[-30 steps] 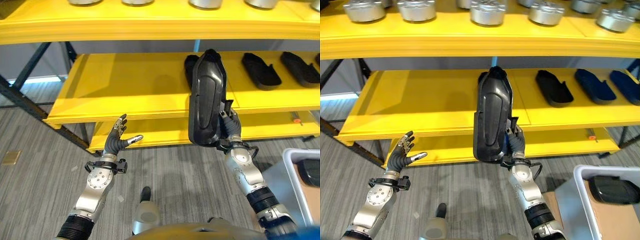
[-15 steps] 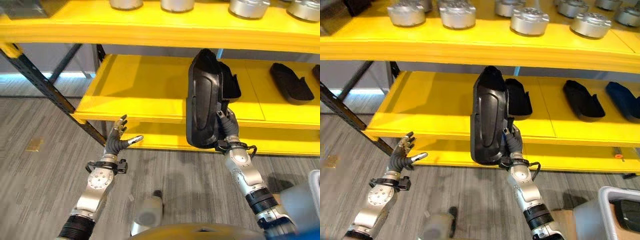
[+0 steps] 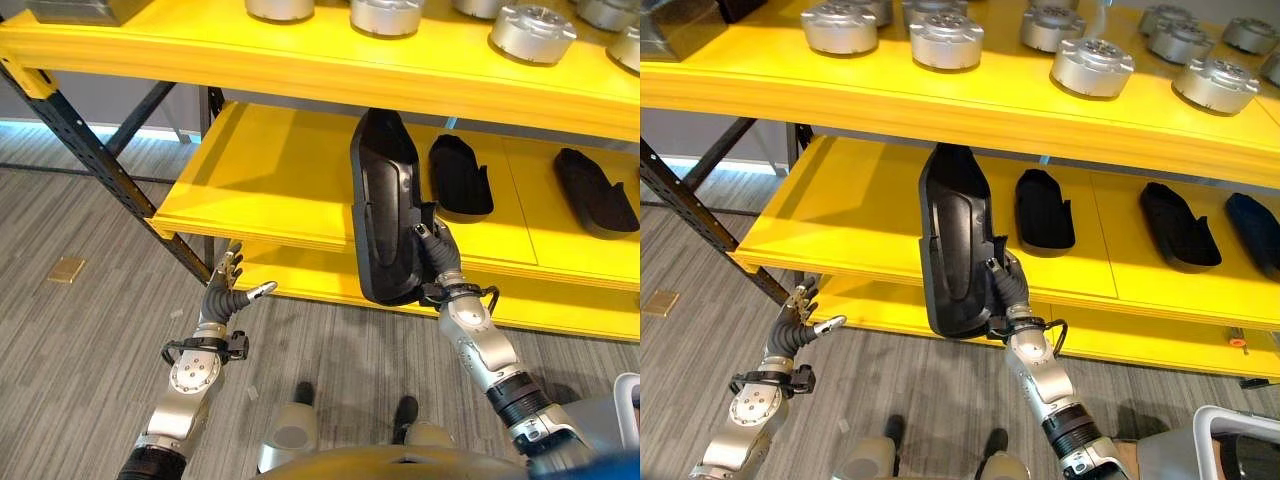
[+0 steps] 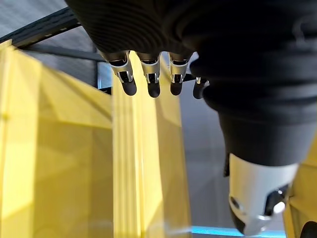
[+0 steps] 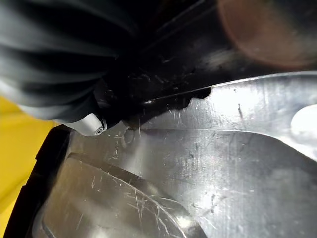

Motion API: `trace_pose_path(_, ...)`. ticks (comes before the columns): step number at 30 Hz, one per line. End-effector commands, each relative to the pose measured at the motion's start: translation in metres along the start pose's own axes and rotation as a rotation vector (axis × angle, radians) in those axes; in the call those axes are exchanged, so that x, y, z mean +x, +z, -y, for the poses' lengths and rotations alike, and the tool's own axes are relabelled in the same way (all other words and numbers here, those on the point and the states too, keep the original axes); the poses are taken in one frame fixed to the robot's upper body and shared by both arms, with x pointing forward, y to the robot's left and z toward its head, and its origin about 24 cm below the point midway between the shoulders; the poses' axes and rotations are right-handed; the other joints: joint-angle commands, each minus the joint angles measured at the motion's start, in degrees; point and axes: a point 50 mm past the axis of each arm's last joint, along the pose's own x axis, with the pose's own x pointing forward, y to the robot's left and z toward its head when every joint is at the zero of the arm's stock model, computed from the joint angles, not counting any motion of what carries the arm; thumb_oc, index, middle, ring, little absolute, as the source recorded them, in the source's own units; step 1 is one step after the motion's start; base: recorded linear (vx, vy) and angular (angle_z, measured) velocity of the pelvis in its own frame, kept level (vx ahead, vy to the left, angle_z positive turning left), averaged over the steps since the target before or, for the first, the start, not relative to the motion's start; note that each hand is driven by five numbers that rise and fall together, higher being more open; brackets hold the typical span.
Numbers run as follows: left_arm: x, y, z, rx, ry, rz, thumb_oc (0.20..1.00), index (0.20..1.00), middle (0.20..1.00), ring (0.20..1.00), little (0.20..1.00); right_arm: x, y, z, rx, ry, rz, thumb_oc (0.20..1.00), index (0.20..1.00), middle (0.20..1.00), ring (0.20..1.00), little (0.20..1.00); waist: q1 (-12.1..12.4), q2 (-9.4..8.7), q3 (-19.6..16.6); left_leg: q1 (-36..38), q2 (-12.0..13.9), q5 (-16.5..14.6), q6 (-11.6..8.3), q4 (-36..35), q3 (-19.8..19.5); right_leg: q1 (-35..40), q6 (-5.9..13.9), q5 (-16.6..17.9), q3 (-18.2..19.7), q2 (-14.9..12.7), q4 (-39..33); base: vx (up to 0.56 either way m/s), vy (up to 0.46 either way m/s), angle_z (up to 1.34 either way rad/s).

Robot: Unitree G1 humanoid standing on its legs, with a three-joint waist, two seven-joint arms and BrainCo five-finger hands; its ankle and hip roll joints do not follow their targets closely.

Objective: Move parts from the plastic box to the shelf.

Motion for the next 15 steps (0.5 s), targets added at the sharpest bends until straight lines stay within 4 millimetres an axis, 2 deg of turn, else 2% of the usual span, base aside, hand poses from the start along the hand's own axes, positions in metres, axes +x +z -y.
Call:
trace_pose_path(1, 0.012, 0.039, 0.002, -0.003, -0.054, 0.181, 1.0, 1.0, 1.0, 1.0, 1.0, 0.017, 0.051, -0.01, 0.039, 0.019, 0.237, 0.2, 0.2, 0.2, 0.2, 0.2, -0.91, -0.08, 0.26, 4.26, 4.91, -2.21, -3.22, -0.81, 0.63, -1.29, 4.82, -3.19, -0.06, -4.8, 5.52, 0.02, -0.082, 0.11)
trace_pose_path(7, 0.012, 0.039, 0.003, 0.003, -0.062, 0.183, 1.0, 1.0, 1.0, 1.0, 1.0, 0.024, 0.062, -0.016, 0.026, 0.023, 0.276, 0.2, 0.2, 0.2, 0.2, 0.2, -0.35, 0.57, 1.4, 3.52, 5.13, -1.47, -3.24, -1.81, 0.81, -2.31, 4.73, -3.46, -0.49, -5.02, 6.35, 0.0, -0.023, 0.04)
trace_pose_path(11, 0.013, 0.045, 0.003, 0.01, -0.069, 0.21, 1.0, 1.0, 1.0, 1.0, 1.0, 0.037, 0.077, -0.032, -0.054, 0.043, 0.331, 0.2, 0.2, 0.2, 0.2, 0.2, 0.64, 1.03, 2.24, 2.76, 5.03, -0.97, -3.09, -2.63, 1.05, -3.36, 4.84, -2.99, -0.43, -5.4, 6.11, -0.02, 0.001, 0.02)
trace_pose_path(13, 0.013, 0.048, 0.004, 0.009, -0.071, 0.223, 1.0, 1.0, 1.0, 1.0, 1.0, 0.043, 0.083, -0.041, -0.057, 0.053, 0.339, 0.2, 0.2, 0.2, 0.2, 0.2, 1.14, 1.08, 2.62, 2.39, 4.78, -1.0, -2.96, -2.77, 1.06, -3.69, 4.91, -2.64, -0.27, -5.5, 5.82, -0.06, 0.025, 0.03)
trace_pose_path(14, 0.013, 0.051, 0.003, 0.01, -0.069, 0.236, 1.0, 1.0, 1.0, 1.0, 1.0, 0.051, 0.09, -0.052, -0.048, 0.076, 0.348, 0.2, 0.2, 0.2, 0.2, 0.2, 1.93, 1.09, 3.23, 1.87, 4.44, -1.01, -2.82, -2.82, 0.95, -4.11, 5.01, -1.98, 0.05, -5.6, 5.35, -0.06, 0.021, 0.01)
trace_pose_path(15, 0.014, 0.051, 0.002, 0.011, -0.068, 0.237, 1.0, 1.0, 1.0, 1.0, 1.0, 0.051, 0.091, -0.052, -0.047, 0.077, 0.349, 0.2, 0.2, 0.2, 0.2, 0.2, 1.94, 1.05, 3.28, 1.84, 4.42, -1.02, -2.81, -2.79, 0.98, -4.14, 5.01, -1.95, 0.09, -5.61, 5.33, -0.09, 0.026, -0.04)
